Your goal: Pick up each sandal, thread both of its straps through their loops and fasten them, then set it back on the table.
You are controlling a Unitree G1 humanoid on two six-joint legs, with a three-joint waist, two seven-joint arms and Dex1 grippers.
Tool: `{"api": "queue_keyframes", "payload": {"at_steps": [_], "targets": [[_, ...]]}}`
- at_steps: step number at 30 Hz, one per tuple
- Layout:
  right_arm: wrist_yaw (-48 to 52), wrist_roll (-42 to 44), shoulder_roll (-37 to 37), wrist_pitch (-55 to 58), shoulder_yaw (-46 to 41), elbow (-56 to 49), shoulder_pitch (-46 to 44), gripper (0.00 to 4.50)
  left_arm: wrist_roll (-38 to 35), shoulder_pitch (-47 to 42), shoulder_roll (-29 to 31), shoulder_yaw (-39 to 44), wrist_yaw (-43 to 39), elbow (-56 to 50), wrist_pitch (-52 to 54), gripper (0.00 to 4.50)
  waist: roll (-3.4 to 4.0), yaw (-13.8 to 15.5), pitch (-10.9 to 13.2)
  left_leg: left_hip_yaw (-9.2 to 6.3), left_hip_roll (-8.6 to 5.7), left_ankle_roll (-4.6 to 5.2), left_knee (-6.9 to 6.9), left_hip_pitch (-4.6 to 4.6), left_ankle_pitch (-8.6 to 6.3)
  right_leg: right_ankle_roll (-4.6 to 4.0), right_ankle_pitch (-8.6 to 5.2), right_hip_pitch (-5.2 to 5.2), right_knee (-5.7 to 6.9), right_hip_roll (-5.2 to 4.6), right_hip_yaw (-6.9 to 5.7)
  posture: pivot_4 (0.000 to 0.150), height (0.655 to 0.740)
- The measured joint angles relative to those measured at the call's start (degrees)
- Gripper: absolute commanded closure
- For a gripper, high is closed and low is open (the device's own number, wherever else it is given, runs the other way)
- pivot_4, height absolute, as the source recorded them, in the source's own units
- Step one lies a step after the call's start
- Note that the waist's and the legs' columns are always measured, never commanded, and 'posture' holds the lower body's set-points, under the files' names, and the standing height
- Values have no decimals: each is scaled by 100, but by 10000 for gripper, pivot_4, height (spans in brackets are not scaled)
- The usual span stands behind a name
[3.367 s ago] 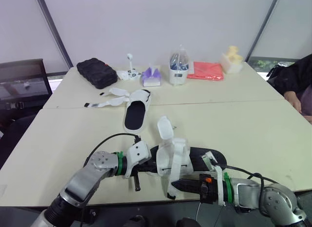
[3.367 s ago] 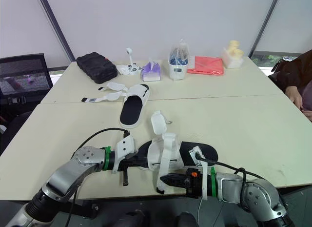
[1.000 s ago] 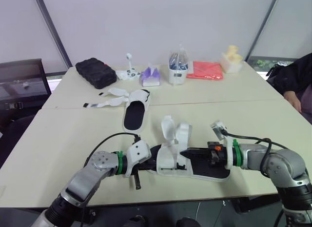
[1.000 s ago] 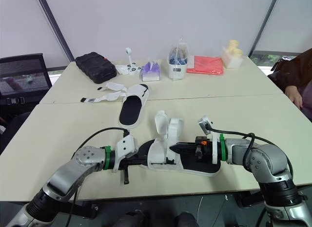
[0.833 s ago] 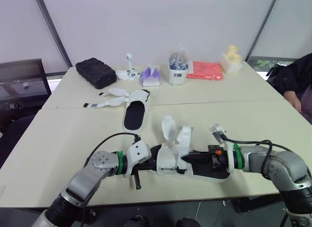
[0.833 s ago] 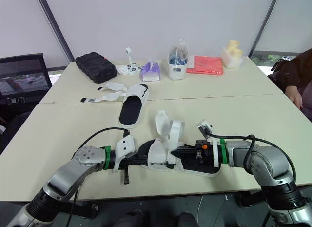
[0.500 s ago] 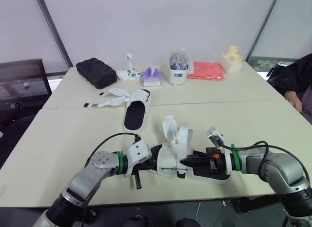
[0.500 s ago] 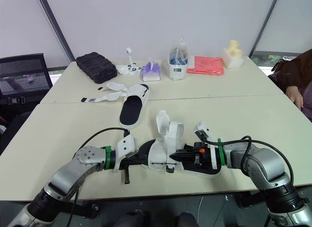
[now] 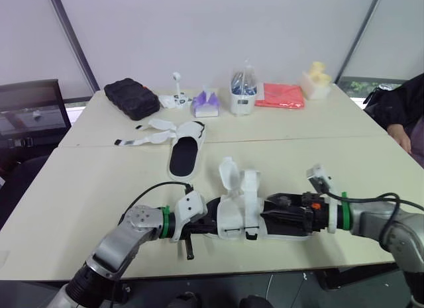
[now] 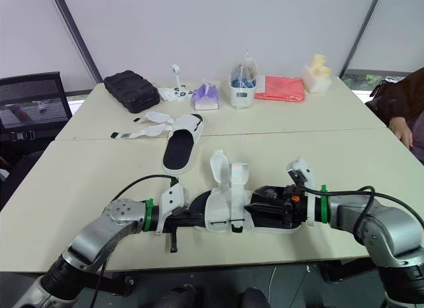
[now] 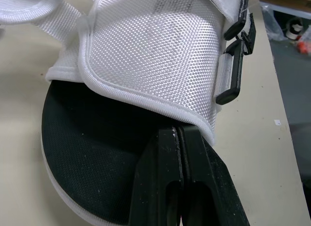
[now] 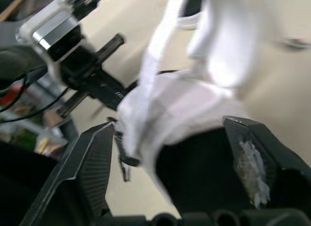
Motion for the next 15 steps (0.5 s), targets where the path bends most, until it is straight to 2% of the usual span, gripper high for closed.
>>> {"api": "queue_keyframes", "payload": {"at_steps": [5, 10, 15], "targets": [[-189, 957, -200, 666, -987, -637, 921, 5403, 18, -144, -66, -110, -98, 184, -100, 45000, 0, 105, -1, 3, 2, 2, 3, -1, -1, -10, -5, 2, -2, 0, 2, 1500, 7400], [-844, 1431, 364, 807, -621, -1381, 1755, 5403, 16, -194, -69, -128, -202, 279, -156, 45000, 2, 93, -2, 9, 1, 2, 6, -1, -2, -15, -9, 2, -4, -4, 7, 1500, 7400], [-1121, 1363, 534, 638, -334, -1389, 1781, 5403, 15, -245, -103, -163, -265, 345, -160, 45000, -6, 105, -6, 11, 2, 3, 6, 0, -3, -15, -9, 3, -6, -6, 1, 1500, 7400]]}}
